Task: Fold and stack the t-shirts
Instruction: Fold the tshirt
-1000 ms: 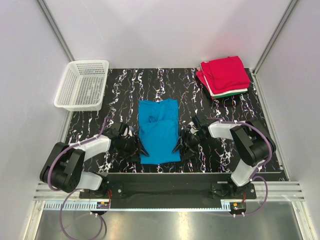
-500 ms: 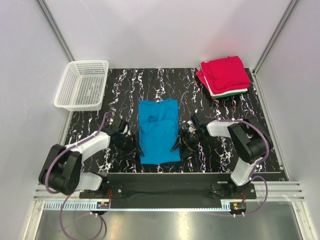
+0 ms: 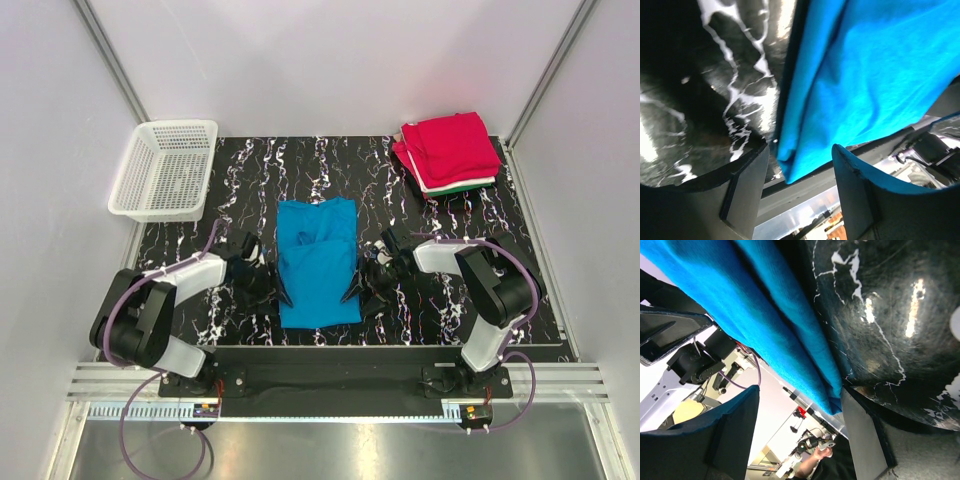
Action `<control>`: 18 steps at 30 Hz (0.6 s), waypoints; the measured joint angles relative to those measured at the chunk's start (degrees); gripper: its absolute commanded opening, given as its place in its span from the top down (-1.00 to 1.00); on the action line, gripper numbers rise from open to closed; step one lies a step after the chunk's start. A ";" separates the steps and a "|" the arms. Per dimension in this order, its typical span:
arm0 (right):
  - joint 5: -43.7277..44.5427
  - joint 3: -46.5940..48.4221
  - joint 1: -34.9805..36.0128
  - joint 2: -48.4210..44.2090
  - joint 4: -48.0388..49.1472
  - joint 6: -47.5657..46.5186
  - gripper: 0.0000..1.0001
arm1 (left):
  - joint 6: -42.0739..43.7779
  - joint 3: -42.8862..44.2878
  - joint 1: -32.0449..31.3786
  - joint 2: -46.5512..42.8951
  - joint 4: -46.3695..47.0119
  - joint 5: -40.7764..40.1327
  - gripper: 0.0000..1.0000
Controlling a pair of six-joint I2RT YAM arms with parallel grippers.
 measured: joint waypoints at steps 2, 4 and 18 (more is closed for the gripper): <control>0.02 0.00 0.00 0.00 0.00 0.00 -0.47 | -0.13 0.00 0.00 0.61 1.03 1.14 -0.22; 0.02 0.00 0.00 0.00 0.00 0.00 -0.47 | -0.22 -0.13 0.00 1.03 2.10 2.19 -0.21; -1.55 2.99 0.42 3.41 2.08 0.28 -0.43 | -2.49 -4.09 -2.16 0.94 11.61 7.67 -0.19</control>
